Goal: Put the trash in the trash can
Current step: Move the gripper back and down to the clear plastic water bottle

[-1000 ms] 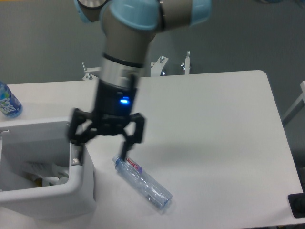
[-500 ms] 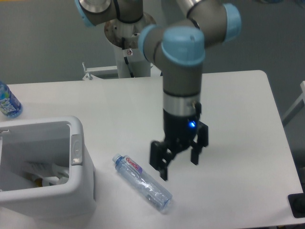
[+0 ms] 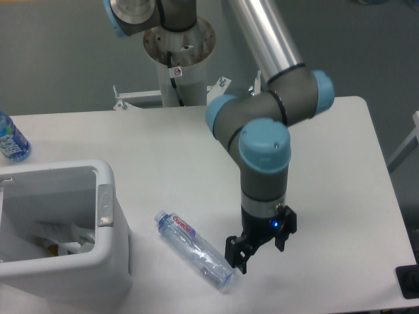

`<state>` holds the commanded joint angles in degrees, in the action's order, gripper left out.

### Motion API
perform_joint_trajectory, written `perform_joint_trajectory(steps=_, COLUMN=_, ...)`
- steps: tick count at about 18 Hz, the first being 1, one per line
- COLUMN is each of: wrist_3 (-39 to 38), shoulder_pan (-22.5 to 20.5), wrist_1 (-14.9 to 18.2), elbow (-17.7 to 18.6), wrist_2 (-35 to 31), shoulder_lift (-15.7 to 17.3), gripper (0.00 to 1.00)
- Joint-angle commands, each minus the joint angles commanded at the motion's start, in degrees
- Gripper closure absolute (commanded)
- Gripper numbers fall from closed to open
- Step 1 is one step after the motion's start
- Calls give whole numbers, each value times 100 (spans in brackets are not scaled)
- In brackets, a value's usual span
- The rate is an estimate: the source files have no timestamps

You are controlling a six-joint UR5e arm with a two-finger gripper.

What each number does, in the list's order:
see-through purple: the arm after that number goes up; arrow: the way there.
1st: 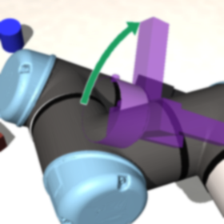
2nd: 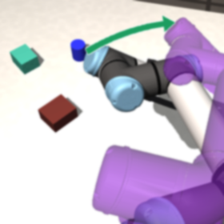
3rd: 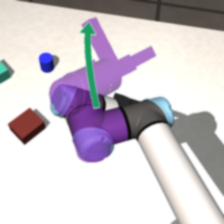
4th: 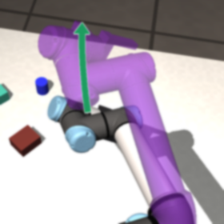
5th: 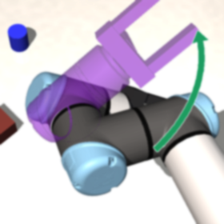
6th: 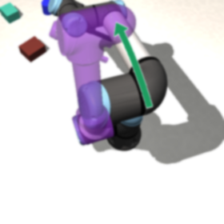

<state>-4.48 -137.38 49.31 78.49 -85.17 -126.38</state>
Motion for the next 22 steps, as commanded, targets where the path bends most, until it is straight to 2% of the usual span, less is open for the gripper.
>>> perform_joint_trajectory(steps=4, wrist_3=-70, shoulder_pan=149, wrist_1=-9, elbow=-18, wrist_2=-79, shoulder_lift=-282, gripper=0)
perform_joint_trajectory(steps=12, wrist_3=-202, shoulder_pan=334, wrist_1=-9, elbow=-9, wrist_2=-299, shoulder_lift=-502, gripper=0)
perform_joint_trajectory(steps=22, wrist_3=-211, shoulder_pan=457, wrist_1=-9, elbow=132, wrist_2=-299, shoulder_lift=-563, gripper=0)
